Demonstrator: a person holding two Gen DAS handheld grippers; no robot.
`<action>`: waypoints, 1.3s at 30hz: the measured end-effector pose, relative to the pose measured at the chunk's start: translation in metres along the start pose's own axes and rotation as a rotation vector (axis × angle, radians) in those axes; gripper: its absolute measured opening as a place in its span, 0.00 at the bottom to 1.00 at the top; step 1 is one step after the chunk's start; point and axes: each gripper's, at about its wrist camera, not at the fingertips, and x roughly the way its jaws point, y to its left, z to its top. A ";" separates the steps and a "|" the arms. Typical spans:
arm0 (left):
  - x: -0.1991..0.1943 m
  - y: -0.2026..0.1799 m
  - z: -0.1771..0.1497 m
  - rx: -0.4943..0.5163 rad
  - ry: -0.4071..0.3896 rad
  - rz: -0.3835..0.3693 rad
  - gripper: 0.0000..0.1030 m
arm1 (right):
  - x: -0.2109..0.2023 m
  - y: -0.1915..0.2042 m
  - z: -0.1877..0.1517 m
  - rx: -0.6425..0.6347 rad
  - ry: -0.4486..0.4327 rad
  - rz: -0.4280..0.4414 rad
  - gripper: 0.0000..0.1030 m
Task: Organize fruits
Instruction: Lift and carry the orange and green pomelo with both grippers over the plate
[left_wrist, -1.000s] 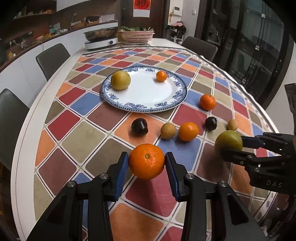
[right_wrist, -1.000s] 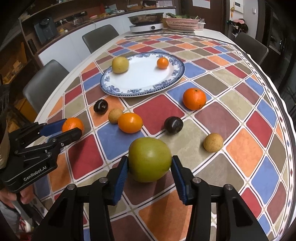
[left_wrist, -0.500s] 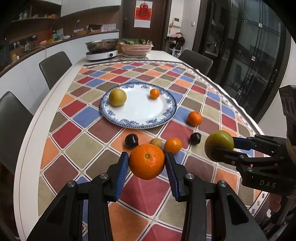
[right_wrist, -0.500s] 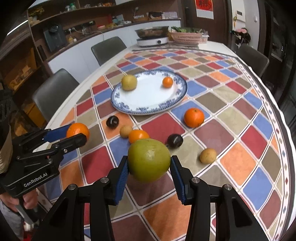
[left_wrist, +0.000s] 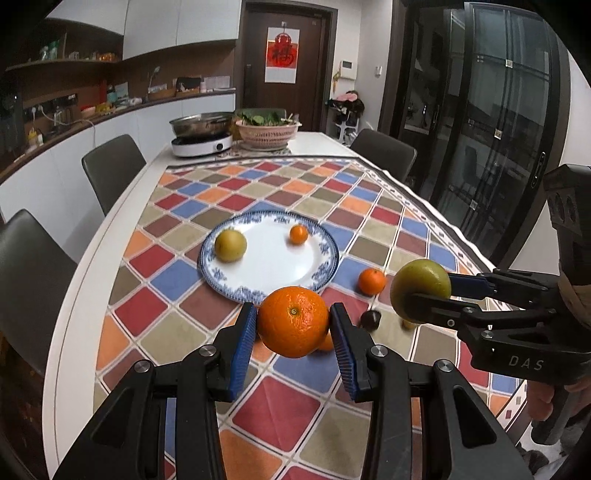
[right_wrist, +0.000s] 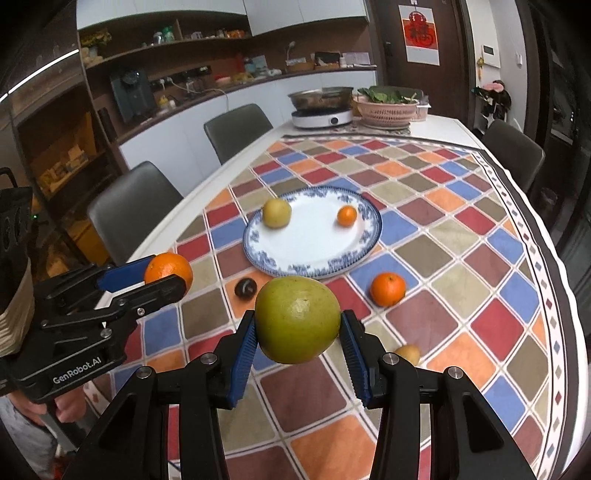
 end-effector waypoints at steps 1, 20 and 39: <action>0.000 0.000 0.004 -0.001 -0.006 0.002 0.39 | -0.001 -0.001 0.003 -0.003 -0.006 0.003 0.44; 0.039 0.014 0.065 0.011 -0.043 0.006 0.39 | 0.025 -0.017 0.078 -0.064 -0.045 0.045 0.44; 0.137 0.058 0.107 -0.009 0.084 -0.060 0.39 | 0.113 -0.039 0.141 -0.091 0.038 0.060 0.44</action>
